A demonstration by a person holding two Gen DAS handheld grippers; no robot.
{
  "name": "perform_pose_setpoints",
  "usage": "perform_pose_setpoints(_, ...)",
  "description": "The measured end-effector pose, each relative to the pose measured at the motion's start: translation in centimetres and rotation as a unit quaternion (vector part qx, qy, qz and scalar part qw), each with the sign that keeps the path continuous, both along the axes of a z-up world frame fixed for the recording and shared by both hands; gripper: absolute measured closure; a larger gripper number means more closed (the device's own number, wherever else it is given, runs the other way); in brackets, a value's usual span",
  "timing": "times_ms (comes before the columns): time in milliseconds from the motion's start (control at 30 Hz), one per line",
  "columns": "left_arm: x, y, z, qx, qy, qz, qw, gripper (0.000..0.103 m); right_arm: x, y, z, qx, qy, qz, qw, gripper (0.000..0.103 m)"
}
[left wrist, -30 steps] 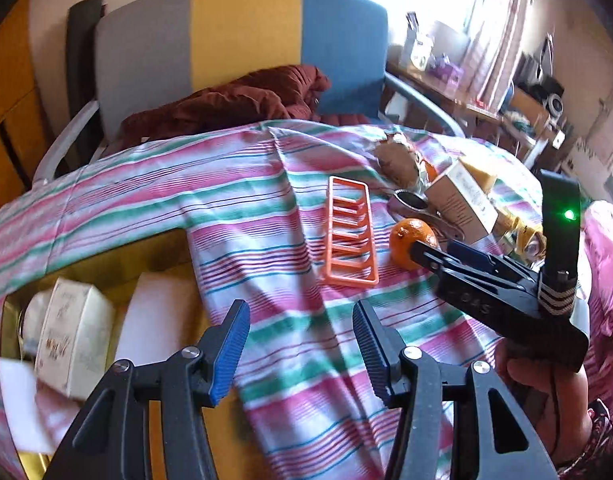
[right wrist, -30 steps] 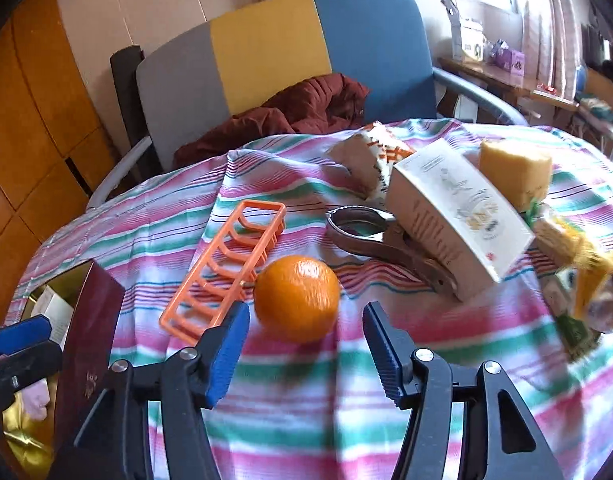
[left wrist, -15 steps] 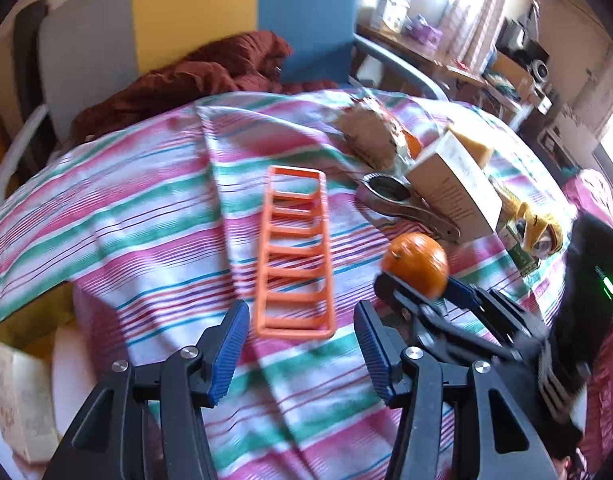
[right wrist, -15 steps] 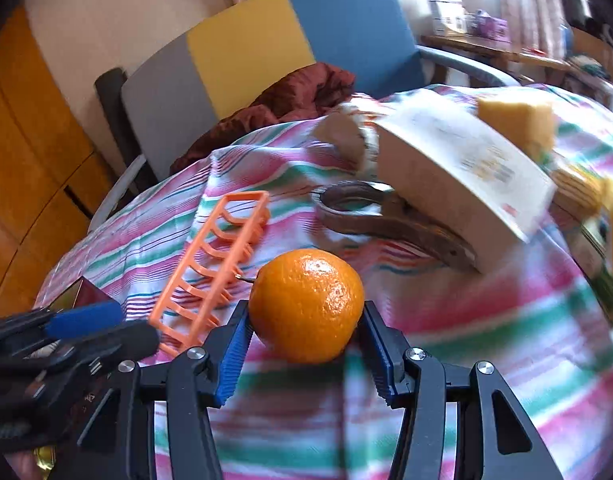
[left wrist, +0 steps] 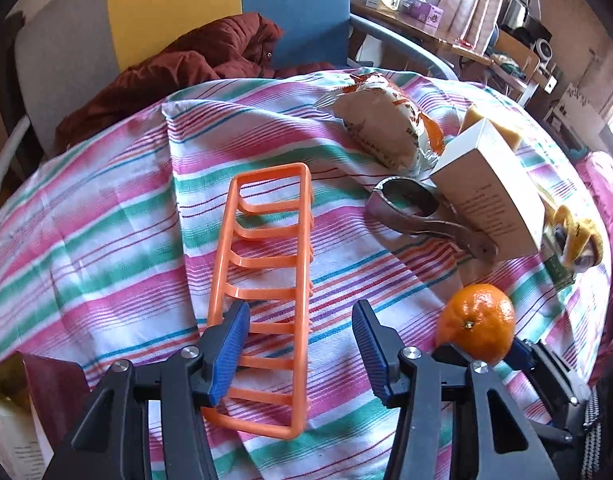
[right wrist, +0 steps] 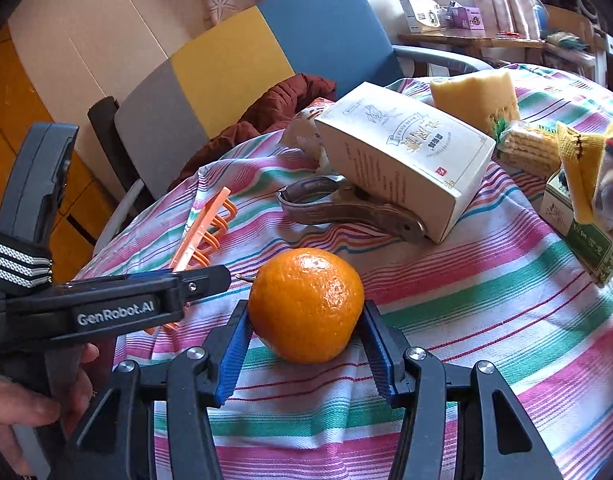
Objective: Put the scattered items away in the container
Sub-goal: 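Grasp the orange plastic rack with the left tool while the right grasps the mandarin, then carry rack and mandarin into the gold tray and open both tools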
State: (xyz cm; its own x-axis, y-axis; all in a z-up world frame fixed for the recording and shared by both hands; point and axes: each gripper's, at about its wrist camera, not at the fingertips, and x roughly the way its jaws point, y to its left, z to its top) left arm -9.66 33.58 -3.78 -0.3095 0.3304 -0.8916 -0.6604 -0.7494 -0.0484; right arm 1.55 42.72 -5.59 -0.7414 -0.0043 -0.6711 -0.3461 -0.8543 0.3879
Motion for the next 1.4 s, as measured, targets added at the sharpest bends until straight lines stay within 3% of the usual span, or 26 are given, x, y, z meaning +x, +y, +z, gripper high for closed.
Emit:
perform_pose_setpoints(100,0.4,0.0,0.0,-0.018,0.025,0.004,0.9995,0.073,0.0,0.1,0.0,0.000,0.001,0.000,1.000,0.049)
perform_pose_setpoints(233,0.6,-1.0,0.5,0.004,0.020,-0.003,0.9998,0.087,0.2,0.0,0.2,-0.002,-0.004,-0.004,1.000,0.049)
perform_pose_setpoints(367,1.3,-2.1,1.4,0.011,0.023,0.006,0.9997,0.094,0.6,0.1,0.4,-0.014,-0.013,-0.010,1.000,0.049)
perform_pose_setpoints(533,2.5,-3.4,3.2,0.033,0.033,0.012,0.9988,0.096,1.6,0.1,0.7,-0.053,-0.017,-0.010,0.998,0.049)
perform_pose_setpoints(867,4.7,-9.8,6.7,0.103,0.004,0.035,0.9940,0.096,3.1,-2.6,2.7,-0.074,0.002,0.011,0.997,0.049)
perform_pose_setpoints(1000,5.8,-13.8,8.1,0.126,0.012,0.053,0.9905,0.096,2.9,-4.9,4.0,-0.080,0.014,0.045,0.996,0.049)
perform_pose_setpoints(1400,8.3,-27.2,7.7,0.125,0.026,0.147,0.9809,0.096,1.5,-15.9,7.7,-0.042,0.036,0.202,0.978,0.049)
